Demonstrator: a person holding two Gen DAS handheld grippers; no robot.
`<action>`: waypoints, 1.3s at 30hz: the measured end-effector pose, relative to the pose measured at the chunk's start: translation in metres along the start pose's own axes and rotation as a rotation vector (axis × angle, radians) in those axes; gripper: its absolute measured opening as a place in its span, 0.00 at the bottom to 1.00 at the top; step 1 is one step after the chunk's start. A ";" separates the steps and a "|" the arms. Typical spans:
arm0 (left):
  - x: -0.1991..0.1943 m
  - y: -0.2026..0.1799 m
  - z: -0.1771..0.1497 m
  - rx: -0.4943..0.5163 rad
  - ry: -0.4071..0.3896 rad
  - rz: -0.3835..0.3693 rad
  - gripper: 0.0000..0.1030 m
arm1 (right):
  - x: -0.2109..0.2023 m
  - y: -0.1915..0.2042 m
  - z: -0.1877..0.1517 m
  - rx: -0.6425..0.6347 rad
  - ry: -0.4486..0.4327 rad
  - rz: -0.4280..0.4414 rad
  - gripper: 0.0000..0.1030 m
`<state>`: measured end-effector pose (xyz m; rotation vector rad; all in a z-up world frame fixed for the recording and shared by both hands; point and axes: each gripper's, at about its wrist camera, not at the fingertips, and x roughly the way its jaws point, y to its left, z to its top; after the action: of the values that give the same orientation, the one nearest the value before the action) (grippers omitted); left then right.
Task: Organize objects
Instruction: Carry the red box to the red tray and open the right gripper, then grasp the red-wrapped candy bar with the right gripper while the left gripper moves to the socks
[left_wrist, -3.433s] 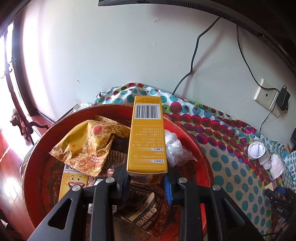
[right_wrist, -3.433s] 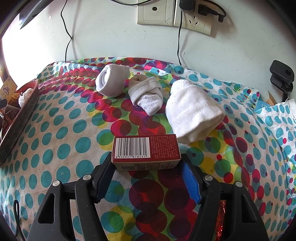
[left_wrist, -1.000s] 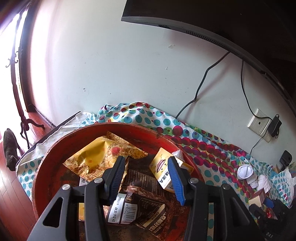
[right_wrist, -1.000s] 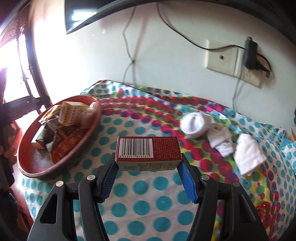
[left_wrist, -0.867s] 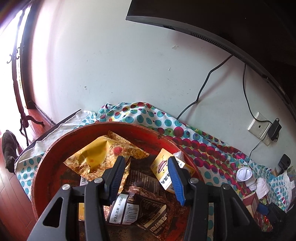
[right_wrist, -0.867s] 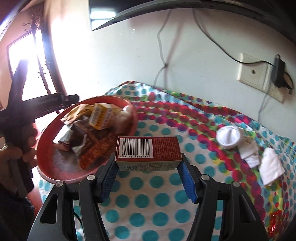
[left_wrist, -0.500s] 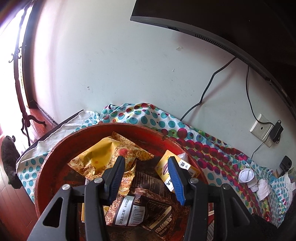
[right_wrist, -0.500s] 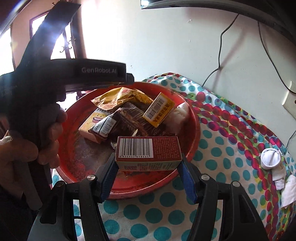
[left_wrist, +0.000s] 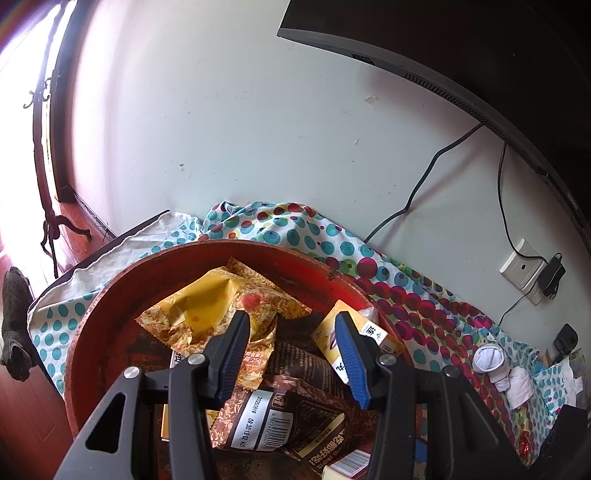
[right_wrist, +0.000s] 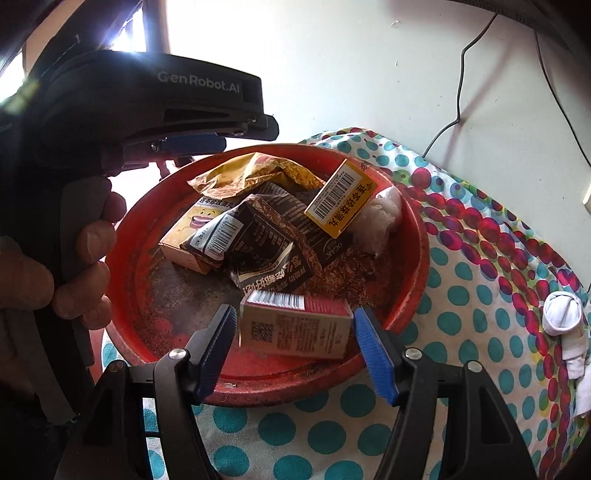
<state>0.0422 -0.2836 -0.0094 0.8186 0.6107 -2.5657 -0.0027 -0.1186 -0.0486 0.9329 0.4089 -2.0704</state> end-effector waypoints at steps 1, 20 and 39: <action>0.000 -0.003 0.000 0.012 -0.001 -0.007 0.48 | -0.004 -0.001 0.000 0.005 -0.017 -0.007 0.76; -0.006 -0.193 -0.112 0.619 0.120 -0.268 0.48 | -0.151 -0.194 -0.135 0.416 -0.055 -0.478 0.75; 0.014 -0.214 -0.156 0.764 0.172 -0.200 0.48 | -0.149 -0.262 -0.204 0.536 0.082 -0.500 0.47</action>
<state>0.0010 -0.0295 -0.0718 1.2680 -0.3073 -2.9487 -0.0521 0.2405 -0.0852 1.3327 0.1282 -2.6770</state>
